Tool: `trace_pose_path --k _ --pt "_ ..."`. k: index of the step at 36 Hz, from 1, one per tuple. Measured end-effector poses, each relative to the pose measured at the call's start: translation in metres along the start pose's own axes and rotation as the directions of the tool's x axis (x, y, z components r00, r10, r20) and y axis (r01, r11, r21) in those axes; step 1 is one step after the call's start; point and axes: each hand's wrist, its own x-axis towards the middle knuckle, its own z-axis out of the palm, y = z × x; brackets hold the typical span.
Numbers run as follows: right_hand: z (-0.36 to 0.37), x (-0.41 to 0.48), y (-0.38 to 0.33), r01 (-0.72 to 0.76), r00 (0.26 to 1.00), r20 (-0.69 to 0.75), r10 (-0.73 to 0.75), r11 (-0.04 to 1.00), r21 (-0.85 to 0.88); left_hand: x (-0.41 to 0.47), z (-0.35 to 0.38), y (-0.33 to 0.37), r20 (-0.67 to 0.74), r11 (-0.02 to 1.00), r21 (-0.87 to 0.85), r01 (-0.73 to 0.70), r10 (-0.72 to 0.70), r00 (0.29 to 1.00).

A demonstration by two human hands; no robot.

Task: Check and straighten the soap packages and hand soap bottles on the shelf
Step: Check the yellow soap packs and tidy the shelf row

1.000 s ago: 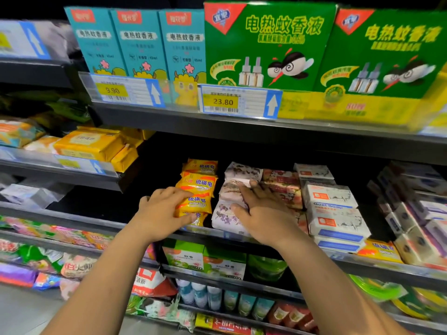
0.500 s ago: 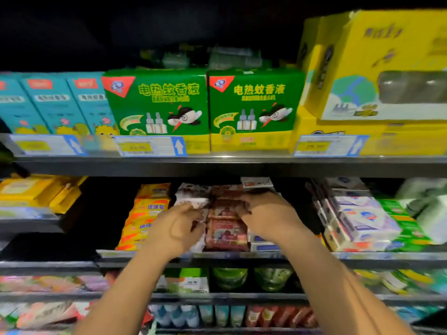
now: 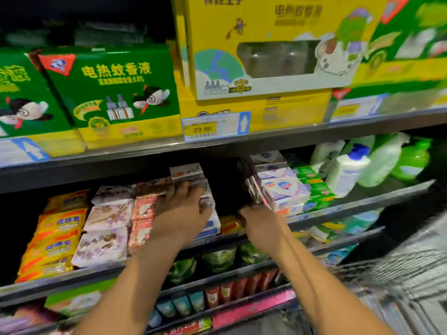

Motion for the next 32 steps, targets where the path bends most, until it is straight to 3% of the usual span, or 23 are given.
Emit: trace_pose_path --k 3,10,16,27,32 --pt "0.003 -0.003 -0.003 0.054 0.997 0.045 -0.055 0.998 0.017 0.005 0.001 0.008 -0.006 0.999 0.024 0.044 -0.044 0.999" --pt "0.008 0.008 0.002 -0.109 0.988 0.130 0.081 0.969 0.224 0.007 0.010 0.010 -0.050 0.997 -0.076 -0.018 0.014 0.999" --pt "0.013 0.020 -0.001 -0.258 0.961 0.174 0.214 0.922 0.290 0.006 0.004 0.011 0.038 0.998 -0.054 -0.020 0.022 0.999" --pt "0.011 0.024 -0.011 -0.339 0.940 0.156 0.305 0.889 0.307 0.006 0.005 0.009 0.077 0.998 -0.067 -0.007 0.012 0.997" --pt "0.007 0.034 -0.017 -0.381 0.906 0.258 0.336 0.912 0.151 0.005 0.002 0.007 0.079 0.994 -0.110 -0.019 0.028 0.997"
